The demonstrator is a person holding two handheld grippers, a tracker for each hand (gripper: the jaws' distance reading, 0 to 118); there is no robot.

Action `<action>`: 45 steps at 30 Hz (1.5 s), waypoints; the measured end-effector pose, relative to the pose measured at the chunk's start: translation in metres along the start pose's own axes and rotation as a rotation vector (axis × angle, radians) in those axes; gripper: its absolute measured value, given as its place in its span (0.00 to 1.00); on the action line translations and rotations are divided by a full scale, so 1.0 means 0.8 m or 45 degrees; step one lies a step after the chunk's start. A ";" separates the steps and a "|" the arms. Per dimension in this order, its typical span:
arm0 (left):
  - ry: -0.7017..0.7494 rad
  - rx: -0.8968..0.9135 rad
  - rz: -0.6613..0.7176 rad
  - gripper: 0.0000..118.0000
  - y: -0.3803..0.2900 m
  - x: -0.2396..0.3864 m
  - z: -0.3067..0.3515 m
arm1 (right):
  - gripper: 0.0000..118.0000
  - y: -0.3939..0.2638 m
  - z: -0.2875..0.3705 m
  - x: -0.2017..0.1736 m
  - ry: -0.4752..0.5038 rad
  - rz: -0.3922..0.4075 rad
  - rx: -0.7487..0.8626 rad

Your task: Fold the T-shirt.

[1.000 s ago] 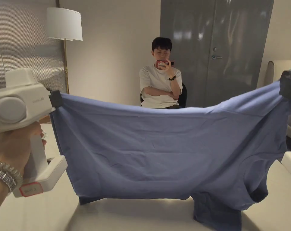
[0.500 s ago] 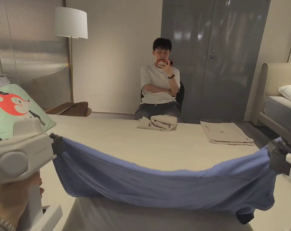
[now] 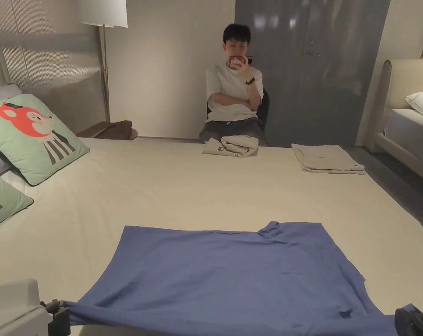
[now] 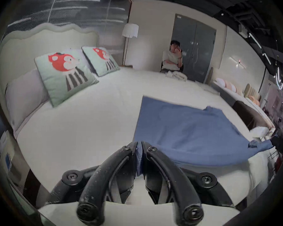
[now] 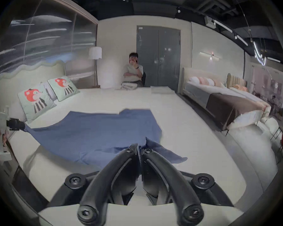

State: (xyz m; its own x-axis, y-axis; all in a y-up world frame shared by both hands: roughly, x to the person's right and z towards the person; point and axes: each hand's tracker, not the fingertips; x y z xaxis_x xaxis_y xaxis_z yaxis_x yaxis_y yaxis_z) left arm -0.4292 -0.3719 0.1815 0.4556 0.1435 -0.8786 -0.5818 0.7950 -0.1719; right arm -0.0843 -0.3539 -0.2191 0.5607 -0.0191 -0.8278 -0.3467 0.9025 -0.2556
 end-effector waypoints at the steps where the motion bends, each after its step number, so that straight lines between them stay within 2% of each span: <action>1: 0.000 -0.046 -0.004 0.03 -0.013 -0.006 0.000 | 0.02 -0.013 0.002 0.000 -0.001 -0.016 -0.038; 8: 0.027 -0.239 -0.018 0.02 -0.069 -0.027 -0.005 | 0.02 -0.083 0.004 0.000 -0.035 0.015 -0.285; 11: 0.037 -0.283 -0.006 0.02 -0.079 -0.029 -0.011 | 0.02 -0.107 -0.005 0.007 -0.049 -0.026 -0.382; 18: 0.056 -0.338 -0.036 0.02 -0.095 -0.034 -0.018 | 0.02 -0.137 -0.017 0.025 -0.065 -0.048 -0.451; 21: 0.050 -0.342 -0.046 0.03 -0.104 -0.034 -0.020 | 0.02 -0.141 -0.022 0.025 -0.067 -0.028 -0.448; 22: 0.048 -0.321 -0.051 0.09 -0.107 -0.034 -0.018 | 0.04 -0.140 -0.021 0.025 -0.058 -0.026 -0.427; 23: 0.058 -0.296 -0.063 0.27 -0.107 -0.033 -0.014 | 0.18 -0.138 -0.019 0.025 -0.055 -0.024 -0.407; 25: 0.070 -0.186 -0.070 0.71 -0.106 -0.037 -0.005 | 0.69 -0.130 -0.014 0.026 -0.049 -0.039 -0.303; 26: 0.060 -0.127 -0.062 0.88 -0.103 -0.038 0.003 | 0.83 -0.123 -0.010 0.025 -0.052 -0.047 -0.252; 27: 0.055 -0.041 -0.039 0.88 -0.096 -0.037 0.015 | 0.82 -0.114 -0.003 0.024 -0.056 -0.045 -0.152; 31: 0.058 0.231 -0.044 0.86 -0.067 -0.018 0.055 | 0.81 -0.060 0.026 -0.001 -0.111 -0.060 0.118; 32: 0.063 0.274 -0.049 0.80 -0.061 -0.014 0.061 | 0.79 -0.058 0.022 0.001 -0.117 -0.071 0.171; 33: 0.059 0.327 -0.056 0.67 -0.055 -0.008 0.068 | 0.74 -0.052 0.023 -0.002 -0.129 -0.074 0.227; 34: 0.049 0.376 -0.061 0.49 -0.050 -0.002 0.076 | 0.65 -0.046 0.026 -0.005 -0.131 -0.076 0.275; 35: 0.050 0.408 -0.058 0.19 -0.046 0.002 0.081 | 0.45 -0.041 0.028 -0.008 -0.127 -0.079 0.313; 36: 0.060 0.430 -0.050 0.01 -0.042 0.007 0.085 | 0.24 -0.036 0.027 -0.013 -0.130 -0.071 0.340; 37: 0.069 0.458 -0.047 0.00 -0.039 0.014 0.089 | 0.06 -0.032 0.027 -0.017 -0.133 -0.059 0.354; 38: 0.064 0.474 -0.044 0.00 -0.038 0.017 0.092 | 0.00 -0.029 0.025 -0.021 -0.148 -0.050 0.353; 45: 0.006 0.378 -0.081 0.00 -0.043 0.018 0.082 | 0.00 -0.023 0.013 -0.035 -0.111 -0.098 0.347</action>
State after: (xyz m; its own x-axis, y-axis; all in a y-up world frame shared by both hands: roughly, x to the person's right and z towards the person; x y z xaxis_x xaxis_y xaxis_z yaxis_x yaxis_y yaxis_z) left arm -0.3584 -0.3586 0.2035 0.4811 0.0858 -0.8725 -0.3297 0.9398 -0.0894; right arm -0.0856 -0.3658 -0.1857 0.6439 -0.0655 -0.7623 -0.0927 0.9823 -0.1628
